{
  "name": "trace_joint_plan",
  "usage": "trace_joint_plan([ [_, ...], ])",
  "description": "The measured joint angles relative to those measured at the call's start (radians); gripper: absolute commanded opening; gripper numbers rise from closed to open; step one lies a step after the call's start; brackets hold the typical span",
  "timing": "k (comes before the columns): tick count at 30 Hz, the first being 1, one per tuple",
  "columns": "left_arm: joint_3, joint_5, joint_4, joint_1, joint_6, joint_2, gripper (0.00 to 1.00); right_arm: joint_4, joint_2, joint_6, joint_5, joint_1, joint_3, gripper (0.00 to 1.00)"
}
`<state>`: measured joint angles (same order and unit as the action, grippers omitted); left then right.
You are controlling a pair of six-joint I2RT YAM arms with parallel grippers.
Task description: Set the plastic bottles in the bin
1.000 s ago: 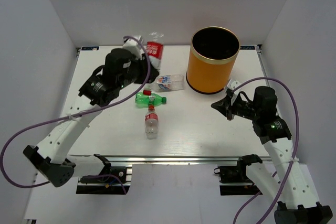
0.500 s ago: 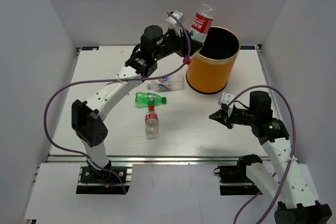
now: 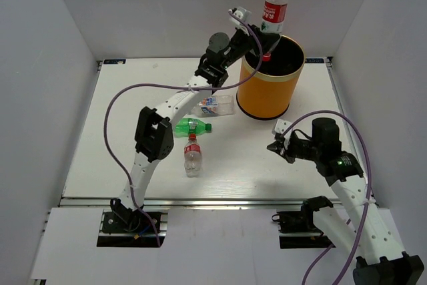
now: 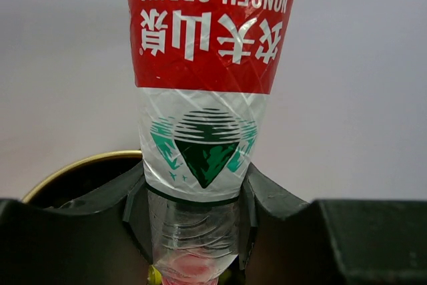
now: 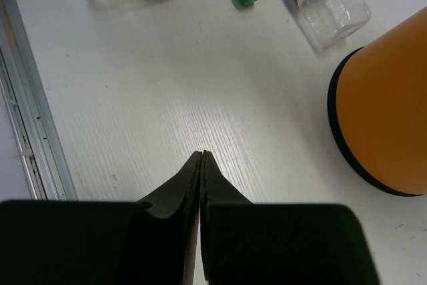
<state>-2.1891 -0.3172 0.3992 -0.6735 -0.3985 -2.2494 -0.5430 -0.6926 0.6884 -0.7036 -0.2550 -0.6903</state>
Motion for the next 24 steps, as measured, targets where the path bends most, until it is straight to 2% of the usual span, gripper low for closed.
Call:
trace_joint_plan([
  [1, -0.021, 0.011, 0.003, -0.003, -0.005, -0.030, 0.16, 0.000, -0.010, 0.000, 0.012, -0.007, 0.000, 0.04],
  [2, -0.035, 0.024, 0.006, -0.005, -0.009, -0.057, 0.33, 0.001, -0.014, 0.000, 0.023, -0.013, 0.000, 0.07],
  [4, -0.043, 0.053, 0.006, -0.006, -0.017, -0.094, 0.57, 0.003, -0.015, -0.006, 0.041, -0.024, 0.001, 0.30],
  [5, -0.043, 0.069, 0.004, -0.008, -0.019, -0.108, 0.85, 0.007, -0.014, -0.006, 0.049, -0.030, 0.001, 0.40],
  [6, -0.043, 0.083, 0.004, -0.010, -0.018, -0.121, 0.94, 0.014, -0.013, -0.009, 0.055, -0.034, 0.001, 0.56],
  [8, -0.043, 0.105, -0.008, -0.013, -0.026, -0.135, 1.00, 0.023, -0.013, -0.014, 0.064, -0.039, 0.001, 0.64],
  [11, -0.043, 0.128, -0.038, -0.015, -0.027, -0.132, 1.00, 0.034, -0.013, -0.027, 0.073, -0.047, 0.003, 0.70],
  [15, 0.021, 0.146, -0.121, -0.016, 0.010, -0.040, 1.00, 0.059, -0.044, -0.053, 0.077, -0.068, 0.006, 0.70],
  [16, 0.050, 0.152, -0.159, -0.016, 0.028, 0.000, 1.00, 0.067, -0.061, -0.060, 0.082, -0.081, 0.006, 0.57],
  [17, 0.113, 0.159, -0.203, -0.016, 0.048, 0.082, 1.00, 0.077, -0.086, -0.064, 0.090, -0.094, 0.006, 0.50],
  [19, 0.254, 0.177, -0.266, -0.016, 0.089, 0.252, 1.00, 0.085, -0.159, -0.090, 0.114, -0.138, -0.004, 0.45],
  [22, 0.564, 0.220, -0.343, -0.016, 0.144, 0.605, 1.00, 0.091, -0.325, -0.146, 0.165, -0.231, -0.056, 0.45],
  [24, 0.765, 0.267, -0.368, -0.016, 0.180, 0.867, 1.00, 0.105, -0.442, -0.193, 0.202, -0.313, -0.100, 0.49],
])
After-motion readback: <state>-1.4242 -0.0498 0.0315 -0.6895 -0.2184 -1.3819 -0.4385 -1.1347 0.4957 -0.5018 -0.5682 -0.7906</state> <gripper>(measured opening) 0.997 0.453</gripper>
